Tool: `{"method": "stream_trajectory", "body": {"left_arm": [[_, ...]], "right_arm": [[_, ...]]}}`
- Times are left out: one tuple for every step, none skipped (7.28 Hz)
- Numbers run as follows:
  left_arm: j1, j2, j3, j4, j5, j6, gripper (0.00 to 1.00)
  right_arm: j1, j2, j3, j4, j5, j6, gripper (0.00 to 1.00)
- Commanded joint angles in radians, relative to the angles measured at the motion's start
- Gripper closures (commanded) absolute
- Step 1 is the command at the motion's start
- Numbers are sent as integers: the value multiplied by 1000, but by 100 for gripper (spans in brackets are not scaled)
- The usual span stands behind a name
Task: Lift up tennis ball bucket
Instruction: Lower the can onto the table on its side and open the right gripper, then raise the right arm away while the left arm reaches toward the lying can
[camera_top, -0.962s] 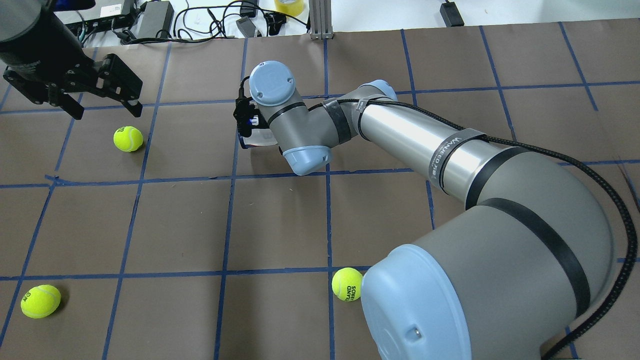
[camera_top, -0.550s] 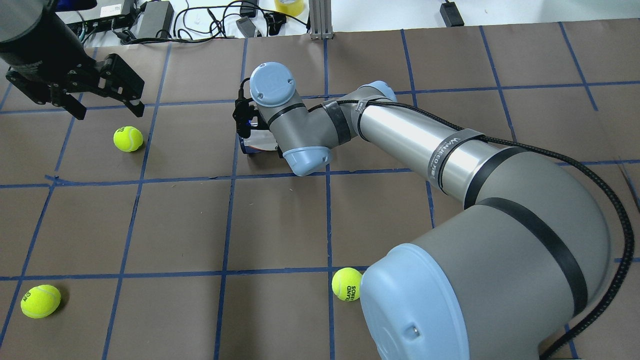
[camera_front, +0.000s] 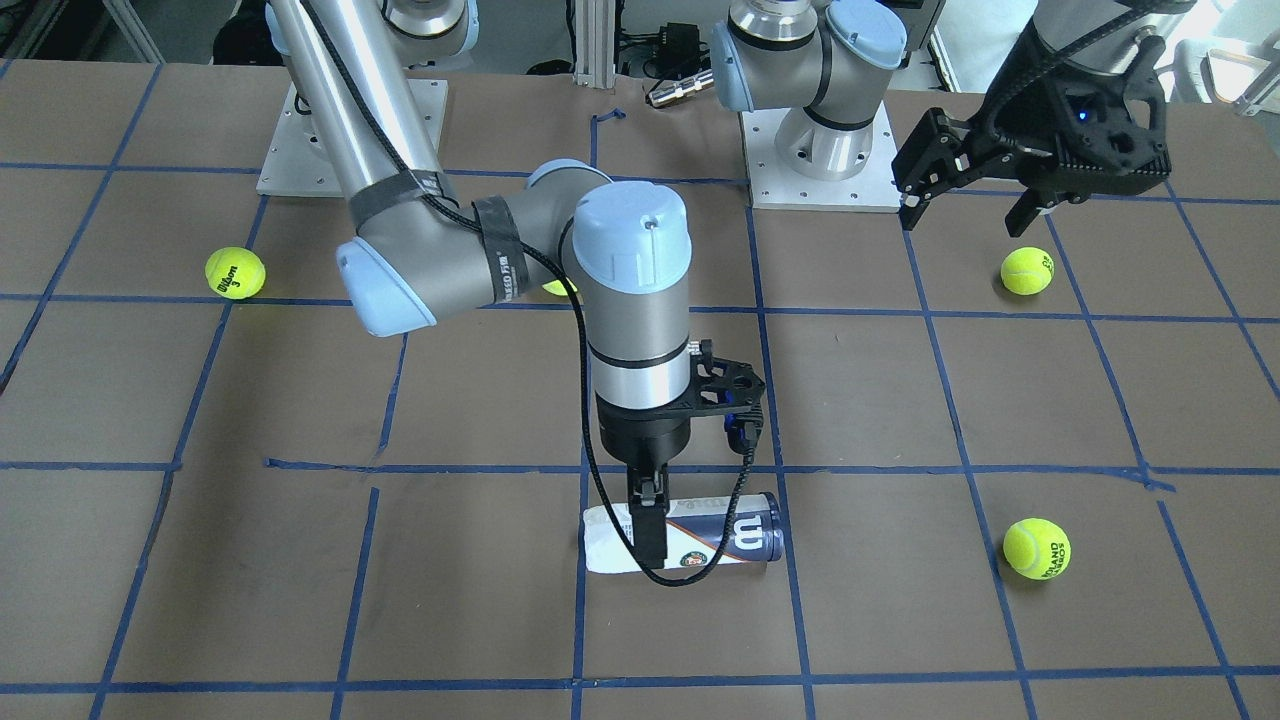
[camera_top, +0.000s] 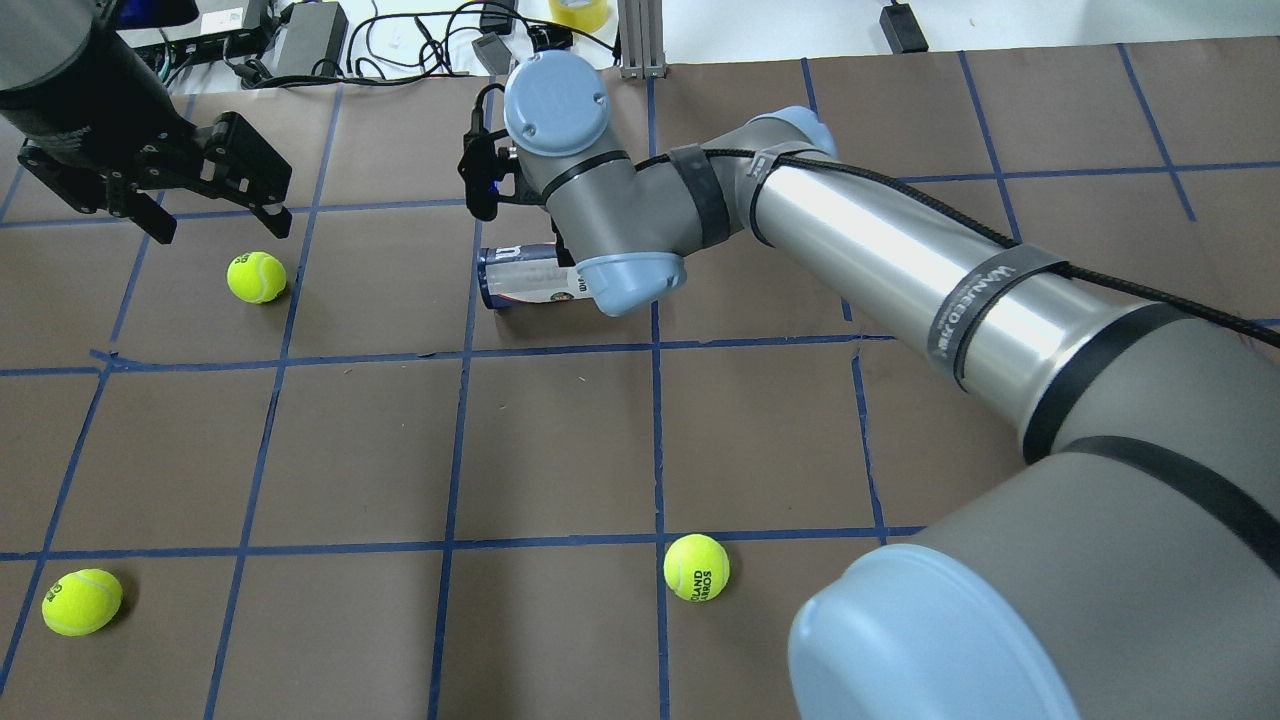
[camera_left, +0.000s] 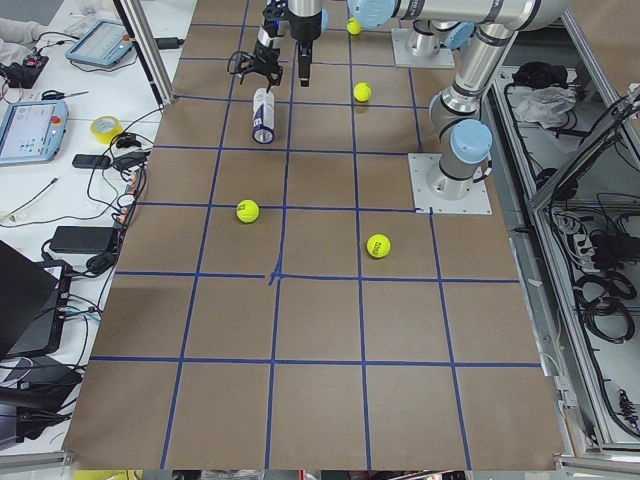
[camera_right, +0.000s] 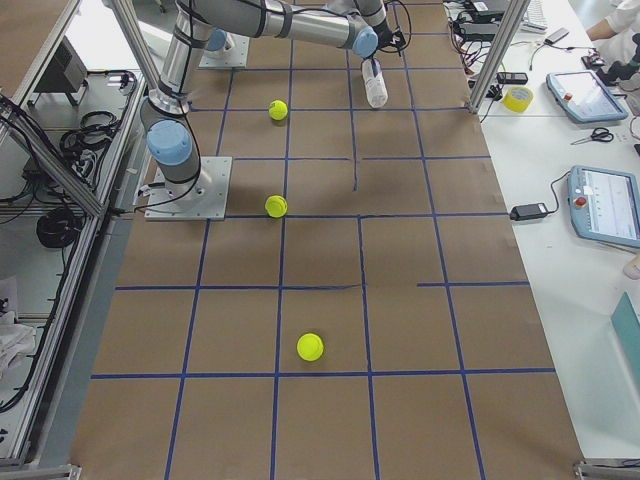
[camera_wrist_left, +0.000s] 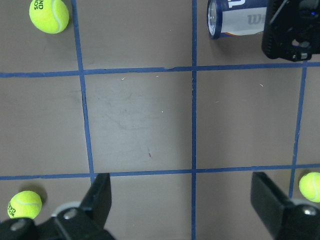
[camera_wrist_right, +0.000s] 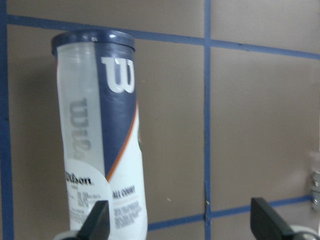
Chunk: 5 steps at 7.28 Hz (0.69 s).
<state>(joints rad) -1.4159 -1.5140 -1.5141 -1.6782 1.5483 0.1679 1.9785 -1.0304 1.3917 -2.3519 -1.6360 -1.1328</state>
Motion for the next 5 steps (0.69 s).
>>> {"method": "stream_trajectory", "body": {"left_arm": [[3, 0, -1, -1, 10, 8, 0], [2, -11, -9, 3, -2, 8, 0], [2, -27, -12, 5, -4, 4, 0], [5, -43, -33, 30, -67, 5, 0], [5, -72, -102, 164, -161, 8, 0]], "right_arm": [[-107, -168, 7, 238, 1, 113, 0], [-154, -227, 7, 293, -2, 161, 0], [-226, -287, 7, 357, -8, 175, 0], [-294, -350, 6, 473, -5, 262, 0], [-315, -394, 7, 505, -2, 386, 0]]}}
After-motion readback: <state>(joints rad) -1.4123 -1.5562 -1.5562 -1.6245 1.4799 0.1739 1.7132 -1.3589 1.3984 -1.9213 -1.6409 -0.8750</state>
